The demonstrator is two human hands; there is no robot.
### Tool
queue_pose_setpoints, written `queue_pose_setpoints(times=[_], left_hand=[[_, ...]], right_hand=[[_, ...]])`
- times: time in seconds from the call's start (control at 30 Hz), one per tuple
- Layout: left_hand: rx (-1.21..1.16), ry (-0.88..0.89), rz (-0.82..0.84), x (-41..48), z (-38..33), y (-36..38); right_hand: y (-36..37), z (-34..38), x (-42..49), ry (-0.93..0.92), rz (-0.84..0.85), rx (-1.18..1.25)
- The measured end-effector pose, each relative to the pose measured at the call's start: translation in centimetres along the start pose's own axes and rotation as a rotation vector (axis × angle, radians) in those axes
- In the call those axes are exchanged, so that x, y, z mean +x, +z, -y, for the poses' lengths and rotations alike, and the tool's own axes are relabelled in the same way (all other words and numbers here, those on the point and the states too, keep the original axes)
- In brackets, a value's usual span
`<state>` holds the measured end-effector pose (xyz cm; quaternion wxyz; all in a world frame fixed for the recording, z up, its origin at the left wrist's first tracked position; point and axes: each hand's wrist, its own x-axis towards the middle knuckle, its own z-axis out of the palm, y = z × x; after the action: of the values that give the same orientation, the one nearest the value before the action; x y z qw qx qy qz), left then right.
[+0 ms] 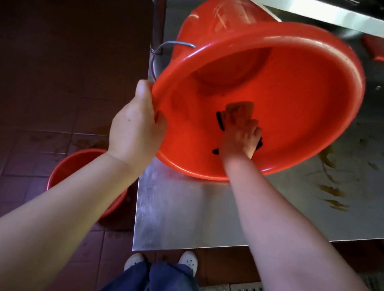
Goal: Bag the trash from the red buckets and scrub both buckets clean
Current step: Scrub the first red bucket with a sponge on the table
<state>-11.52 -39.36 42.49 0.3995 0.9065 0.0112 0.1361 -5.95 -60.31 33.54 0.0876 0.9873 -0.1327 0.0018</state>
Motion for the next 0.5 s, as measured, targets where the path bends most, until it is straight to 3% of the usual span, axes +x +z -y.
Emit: queue_pose_setpoints(times=[0.1,0.23,0.3,0.4,0.5], left_hand=[[-0.003,0.035,-0.016,0.2,-0.1,0.4],[0.02,0.077,-0.011,0.6,-0.1,0.6],[0.018,0.072,-0.005,0.7,0.1,0.5],[0.012,0.041,-0.021,0.7,0.1,0.1],[0.04,0.07,-0.025,0.9,-0.4,0.1]], right_hand=[[1.1,4.4,0.4,0.103,0.144,0.365],[-0.1,9.1,1.0,-0.1,0.208,0.929],[0.5,8.3,1.2,-0.23,0.13,0.868],[2.3,4.5,2.7,-0.366,-0.011,0.511],[2.7,0.7,6.5,-0.209,-0.047,0.085]])
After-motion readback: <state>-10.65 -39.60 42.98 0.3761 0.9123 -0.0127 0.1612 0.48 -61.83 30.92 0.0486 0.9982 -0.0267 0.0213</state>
